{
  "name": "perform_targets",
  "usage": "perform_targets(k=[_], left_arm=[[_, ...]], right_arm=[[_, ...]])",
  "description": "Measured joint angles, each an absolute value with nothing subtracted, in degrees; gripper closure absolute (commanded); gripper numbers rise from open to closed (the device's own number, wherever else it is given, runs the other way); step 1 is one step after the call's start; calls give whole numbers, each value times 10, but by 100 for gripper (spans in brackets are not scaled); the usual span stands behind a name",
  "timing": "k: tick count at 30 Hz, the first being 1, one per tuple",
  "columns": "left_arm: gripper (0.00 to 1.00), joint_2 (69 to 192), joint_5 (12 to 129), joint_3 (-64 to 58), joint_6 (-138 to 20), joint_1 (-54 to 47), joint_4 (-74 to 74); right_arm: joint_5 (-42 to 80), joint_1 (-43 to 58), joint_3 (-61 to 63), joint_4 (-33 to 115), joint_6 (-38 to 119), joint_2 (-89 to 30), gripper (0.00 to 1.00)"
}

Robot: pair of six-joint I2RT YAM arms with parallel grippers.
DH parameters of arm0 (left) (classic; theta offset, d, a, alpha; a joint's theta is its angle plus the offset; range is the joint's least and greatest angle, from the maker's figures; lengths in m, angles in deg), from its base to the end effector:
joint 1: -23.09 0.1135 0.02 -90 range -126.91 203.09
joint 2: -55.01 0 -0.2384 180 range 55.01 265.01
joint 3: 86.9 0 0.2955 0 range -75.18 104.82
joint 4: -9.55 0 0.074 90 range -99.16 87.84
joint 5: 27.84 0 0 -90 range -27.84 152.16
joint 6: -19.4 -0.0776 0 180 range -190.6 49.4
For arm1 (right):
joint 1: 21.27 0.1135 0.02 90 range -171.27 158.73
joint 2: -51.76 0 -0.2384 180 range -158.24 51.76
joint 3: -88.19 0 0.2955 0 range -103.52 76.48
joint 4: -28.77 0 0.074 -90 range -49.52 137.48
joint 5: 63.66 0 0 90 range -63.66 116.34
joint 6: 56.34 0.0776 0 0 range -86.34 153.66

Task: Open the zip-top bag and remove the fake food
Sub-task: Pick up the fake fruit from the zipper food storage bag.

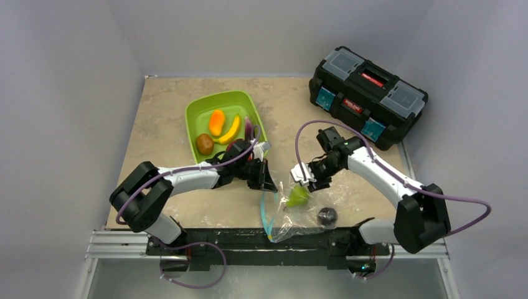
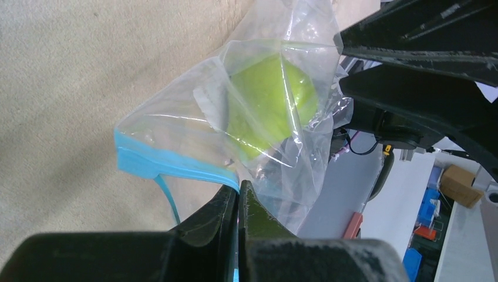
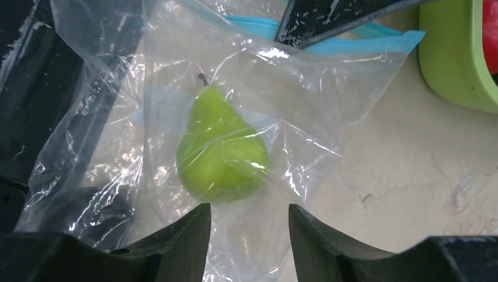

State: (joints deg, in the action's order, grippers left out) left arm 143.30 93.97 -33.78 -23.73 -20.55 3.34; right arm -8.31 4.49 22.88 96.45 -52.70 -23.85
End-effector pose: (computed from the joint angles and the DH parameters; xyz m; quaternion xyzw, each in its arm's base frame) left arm 0.2319 -0.2777 0.0891 0.0881 0.8793 -0.4570 0.1013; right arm 0.2332 0.1615 0.1568 -0.8050 0.5042 0.2053 0.2357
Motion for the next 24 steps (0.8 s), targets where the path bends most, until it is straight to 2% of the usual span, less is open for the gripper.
perform_targets(k=[10,17,21,24], left_arm=[[100,1433,950,-330,-243,-205,42],[100,1441,955,-301,-253,-205,37],[100,1453,957,-283,-260,-205,28],[100,1457,959,-279,-265,-205,25]], right_arm=[[-103,52,239,982,-533,-237,45],[-82,70,289,927,-502,-253,51],[-59,91,308,875,-458,-274,64],[-44,101,314,844,-433,-290,86]])
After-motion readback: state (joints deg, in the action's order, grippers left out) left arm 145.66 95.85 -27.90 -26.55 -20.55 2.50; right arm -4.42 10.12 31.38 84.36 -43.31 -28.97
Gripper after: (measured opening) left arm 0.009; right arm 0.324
